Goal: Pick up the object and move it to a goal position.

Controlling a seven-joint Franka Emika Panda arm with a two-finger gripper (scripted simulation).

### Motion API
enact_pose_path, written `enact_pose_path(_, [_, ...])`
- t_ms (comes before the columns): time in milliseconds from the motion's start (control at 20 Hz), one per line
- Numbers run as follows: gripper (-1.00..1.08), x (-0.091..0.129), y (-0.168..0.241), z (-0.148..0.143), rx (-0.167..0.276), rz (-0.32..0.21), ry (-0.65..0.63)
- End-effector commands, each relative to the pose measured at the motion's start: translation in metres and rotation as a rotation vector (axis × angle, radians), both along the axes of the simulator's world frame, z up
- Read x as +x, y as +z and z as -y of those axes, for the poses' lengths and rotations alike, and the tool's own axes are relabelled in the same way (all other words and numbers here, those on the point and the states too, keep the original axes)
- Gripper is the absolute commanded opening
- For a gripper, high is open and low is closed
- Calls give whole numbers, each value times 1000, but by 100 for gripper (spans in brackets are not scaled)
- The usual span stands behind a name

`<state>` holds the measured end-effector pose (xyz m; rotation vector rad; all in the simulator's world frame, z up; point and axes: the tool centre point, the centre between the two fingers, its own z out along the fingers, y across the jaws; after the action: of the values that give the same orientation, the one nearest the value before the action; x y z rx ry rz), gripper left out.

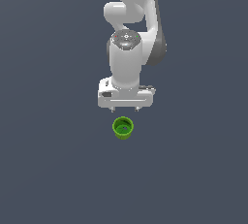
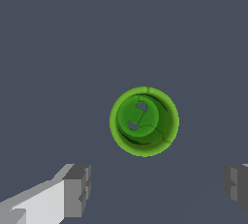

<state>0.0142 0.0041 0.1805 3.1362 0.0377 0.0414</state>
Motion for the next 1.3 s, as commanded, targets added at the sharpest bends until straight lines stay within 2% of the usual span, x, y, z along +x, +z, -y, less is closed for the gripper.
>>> enact_pose_path(0, [28, 0, 0, 0, 0, 0, 0])
enact_pose_path(450, [28, 6, 8, -17, 8, 19, 29])
enact_pose_path(700, [28, 4, 4, -18, -9, 7, 51])
enact_pose_path(1000, [28, -1, -8, -22, -63, -32, 121])
enact_pose_path(1250, [28, -8, -24, -25, -140, -84, 216])
